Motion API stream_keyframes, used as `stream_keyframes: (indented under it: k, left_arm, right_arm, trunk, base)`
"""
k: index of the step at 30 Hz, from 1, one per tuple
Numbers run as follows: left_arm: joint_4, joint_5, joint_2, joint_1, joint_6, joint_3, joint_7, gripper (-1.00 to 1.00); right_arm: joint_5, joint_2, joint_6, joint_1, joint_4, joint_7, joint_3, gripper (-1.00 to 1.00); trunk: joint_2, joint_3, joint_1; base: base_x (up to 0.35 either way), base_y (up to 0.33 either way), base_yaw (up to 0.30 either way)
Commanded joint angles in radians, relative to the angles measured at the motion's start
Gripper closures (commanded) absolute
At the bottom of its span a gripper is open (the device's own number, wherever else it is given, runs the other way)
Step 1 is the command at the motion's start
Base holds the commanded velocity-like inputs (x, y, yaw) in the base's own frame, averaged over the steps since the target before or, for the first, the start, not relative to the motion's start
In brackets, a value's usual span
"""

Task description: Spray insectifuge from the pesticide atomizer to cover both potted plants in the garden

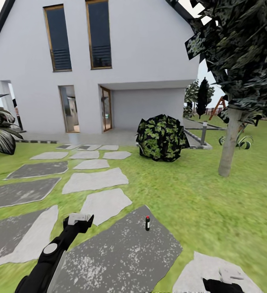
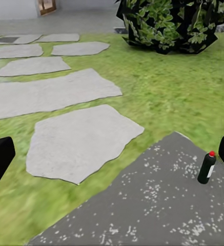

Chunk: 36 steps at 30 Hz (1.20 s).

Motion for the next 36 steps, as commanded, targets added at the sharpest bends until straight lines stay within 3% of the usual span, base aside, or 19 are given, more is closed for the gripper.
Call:
stream_keyframes:
  k: [1,12,36]
  left_arm:
    - [-0.002,-0.008,-0.001,0.0,0.005,0.003,-0.007,-1.0]
    - [-0.002,-0.008,-0.001,0.0,0.005,0.001,-0.007,-1.0]
    - [-0.002,-0.008,-0.001,0.0,0.005,0.002,-0.007,-1.0]
  right_arm:
    - [-0.006,0.0,0.005,-0.001,-0.001,0.0,-0.001,-1.0]
    - [-0.006,0.0,0.067,-0.001,-0.001,0.0,-0.002,-1.0]
    - [-0.006,0.001,0.071,-0.001,-0.001,0.0,-0.002,-1.0]
  trunk:
    - [-0.001,-0.002,0.0]
    - [-0.001,-0.014,0.0]
    - [-0.001,-0.039,0.0]
  base:
    - [0.002,0.005,-0.224]
    - [0.0,0.218,-0.23]
    - [0.0,0.315,-0.243]
